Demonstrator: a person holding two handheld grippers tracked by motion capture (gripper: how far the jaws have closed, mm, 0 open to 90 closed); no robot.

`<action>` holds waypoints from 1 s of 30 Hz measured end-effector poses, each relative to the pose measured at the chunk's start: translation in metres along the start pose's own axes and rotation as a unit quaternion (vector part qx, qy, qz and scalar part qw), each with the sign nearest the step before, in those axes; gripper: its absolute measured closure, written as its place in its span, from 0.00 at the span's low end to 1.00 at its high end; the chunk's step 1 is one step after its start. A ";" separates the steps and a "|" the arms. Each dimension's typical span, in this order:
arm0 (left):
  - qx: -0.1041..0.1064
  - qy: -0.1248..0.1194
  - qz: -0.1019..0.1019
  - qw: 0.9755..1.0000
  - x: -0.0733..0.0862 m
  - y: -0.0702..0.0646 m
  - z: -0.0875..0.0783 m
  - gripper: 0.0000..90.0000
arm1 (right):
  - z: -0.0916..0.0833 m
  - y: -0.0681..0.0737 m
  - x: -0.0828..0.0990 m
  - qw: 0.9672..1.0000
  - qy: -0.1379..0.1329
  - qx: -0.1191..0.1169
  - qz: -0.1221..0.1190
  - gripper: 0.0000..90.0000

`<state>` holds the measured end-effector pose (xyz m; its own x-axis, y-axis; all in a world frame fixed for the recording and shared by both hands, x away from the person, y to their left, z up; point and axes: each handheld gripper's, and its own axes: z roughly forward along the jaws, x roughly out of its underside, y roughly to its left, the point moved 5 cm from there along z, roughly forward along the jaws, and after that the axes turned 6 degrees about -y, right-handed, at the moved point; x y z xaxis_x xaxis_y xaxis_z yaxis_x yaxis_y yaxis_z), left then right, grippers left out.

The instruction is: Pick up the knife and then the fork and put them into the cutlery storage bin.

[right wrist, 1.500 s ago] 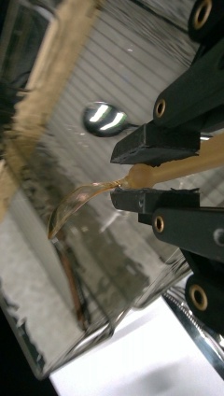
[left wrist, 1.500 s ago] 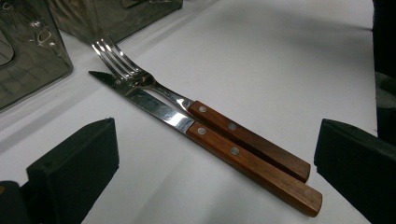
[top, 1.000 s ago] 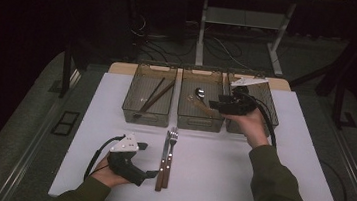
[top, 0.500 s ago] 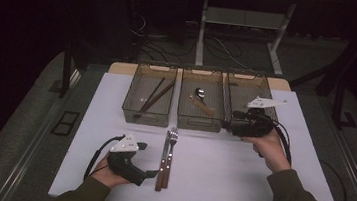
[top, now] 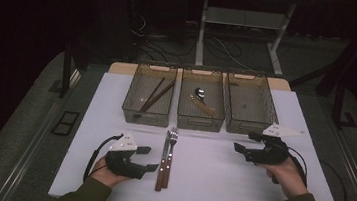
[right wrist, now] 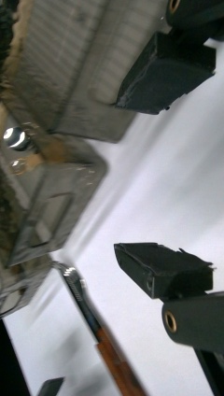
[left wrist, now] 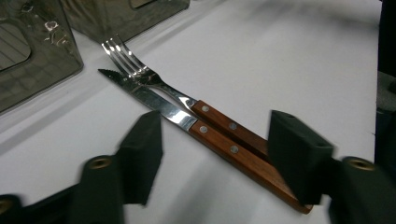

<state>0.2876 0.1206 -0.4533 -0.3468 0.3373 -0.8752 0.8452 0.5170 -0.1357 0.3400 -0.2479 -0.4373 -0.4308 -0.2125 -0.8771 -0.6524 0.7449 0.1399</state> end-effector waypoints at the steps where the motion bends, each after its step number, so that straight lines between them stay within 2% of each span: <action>1: 0.000 0.003 0.002 1.000 0.000 -0.001 0.001 0.50 | -0.003 0.000 0.005 1.000 0.002 0.001 0.000 0.28; 4: -0.005 0.017 0.009 1.000 -0.002 -0.001 0.006 0.64 | -0.012 0.000 0.017 1.000 0.006 0.004 0.002 0.27; 7: 0.003 0.028 0.010 1.000 -0.003 -0.003 0.011 0.77 | -0.020 0.002 0.025 1.000 0.004 0.004 0.001 0.27; 11: 0.010 0.049 0.022 0.999 -0.001 -0.009 0.017 0.93 | -0.027 0.006 0.033 1.000 0.005 -0.001 -0.003 0.27; 14: 0.011 0.063 0.030 0.998 -0.001 -0.012 0.024 0.99 | -0.027 0.007 0.033 1.000 0.006 -0.003 -0.003 0.27; 18: 0.010 0.082 0.044 0.996 -0.001 -0.015 0.032 0.99 | -0.024 0.009 0.035 1.000 0.011 -0.005 -0.006 0.27; 21: -0.006 0.091 0.052 0.994 -0.003 -0.012 0.038 0.99 | -0.022 0.009 0.036 1.000 0.014 -0.003 -0.008 0.27; 24: -0.028 0.089 0.046 0.995 -0.007 -0.004 0.042 0.99 | -0.022 0.008 0.035 1.000 0.013 -0.003 -0.008 0.27; 29: -0.047 0.089 0.045 0.994 -0.014 0.007 0.051 0.99 | -0.023 0.008 0.035 1.000 0.012 -0.002 -0.006 0.27; 30: -0.052 0.086 0.039 0.994 -0.015 0.009 0.055 0.99 | -0.023 0.007 0.035 1.000 0.012 -0.001 -0.006 0.27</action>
<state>0.3232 0.0768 -0.4666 -0.3538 0.5041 -0.7879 0.8283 0.5602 -0.0136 0.3059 -0.2643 -0.4570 -0.4377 -0.2367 -0.8674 -0.6592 0.7406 0.1306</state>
